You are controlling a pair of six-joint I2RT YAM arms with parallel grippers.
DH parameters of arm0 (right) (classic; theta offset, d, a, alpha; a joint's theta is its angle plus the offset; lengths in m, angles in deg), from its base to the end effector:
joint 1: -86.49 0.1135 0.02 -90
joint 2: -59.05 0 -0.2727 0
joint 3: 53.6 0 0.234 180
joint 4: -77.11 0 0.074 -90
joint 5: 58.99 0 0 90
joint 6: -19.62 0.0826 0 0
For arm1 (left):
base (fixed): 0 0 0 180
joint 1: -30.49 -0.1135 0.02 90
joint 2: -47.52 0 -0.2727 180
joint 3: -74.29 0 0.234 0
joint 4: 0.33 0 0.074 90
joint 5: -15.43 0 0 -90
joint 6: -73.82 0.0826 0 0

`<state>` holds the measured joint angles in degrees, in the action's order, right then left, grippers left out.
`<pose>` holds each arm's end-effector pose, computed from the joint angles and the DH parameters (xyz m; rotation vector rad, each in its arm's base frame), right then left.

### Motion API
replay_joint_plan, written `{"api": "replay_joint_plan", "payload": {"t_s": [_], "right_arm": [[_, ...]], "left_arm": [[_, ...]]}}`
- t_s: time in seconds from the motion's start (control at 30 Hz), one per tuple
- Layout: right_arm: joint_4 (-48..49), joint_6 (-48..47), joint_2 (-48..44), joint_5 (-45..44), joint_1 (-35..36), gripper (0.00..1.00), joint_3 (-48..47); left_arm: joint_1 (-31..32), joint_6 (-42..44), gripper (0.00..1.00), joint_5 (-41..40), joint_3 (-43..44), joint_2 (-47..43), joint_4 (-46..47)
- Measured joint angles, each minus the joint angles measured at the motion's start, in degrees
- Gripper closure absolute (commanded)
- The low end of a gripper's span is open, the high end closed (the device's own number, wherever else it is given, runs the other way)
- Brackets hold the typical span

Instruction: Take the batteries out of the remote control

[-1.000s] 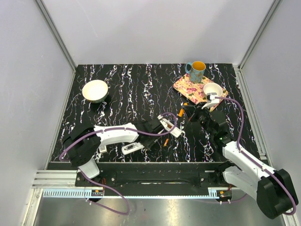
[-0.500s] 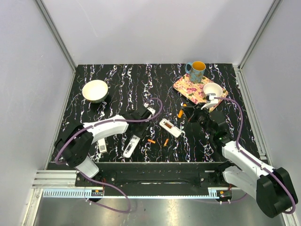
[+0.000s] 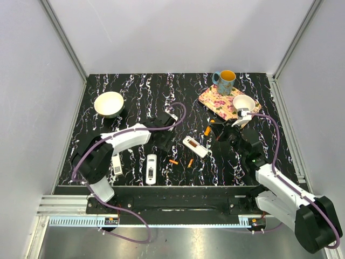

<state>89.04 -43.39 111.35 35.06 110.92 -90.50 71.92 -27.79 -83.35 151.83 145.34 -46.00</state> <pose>0.2115 0.1025 0.2577 -0.0184 1.6838 0.7408 0.2633 -0.2155 0.1604 0.6516 2.6186 -0.0713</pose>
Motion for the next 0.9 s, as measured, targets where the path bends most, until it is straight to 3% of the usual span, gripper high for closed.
{"api": "replay_joint_plan", "payload": {"t_s": [0.17, 0.3, 0.47, 0.9], "right_arm": [[-0.13, -0.15, 0.07, 0.02, 0.0, 1.0, 0.0], [-0.11, -0.2, 0.98, 0.09, 0.0, 1.0, 0.0], [-0.09, -0.17, 2.49, 0.11, 0.0, 1.0, 0.0], [0.79, -0.13, 3.85, 0.17, 0.0, 1.0, 0.0]], "left_arm": [[0.09, -6.03, 0.2, -1.42, -5.42, -7.87, -1.33], [0.22, -12.52, 0.2, -3.13, -10.6, -15.43, -3.96], [0.55, -18.95, 0.23, -3.21, -15.5, -17.09, -5.14], [3.13, -24.39, 0.46, -0.31, -20.79, -15.54, -1.66]]}}
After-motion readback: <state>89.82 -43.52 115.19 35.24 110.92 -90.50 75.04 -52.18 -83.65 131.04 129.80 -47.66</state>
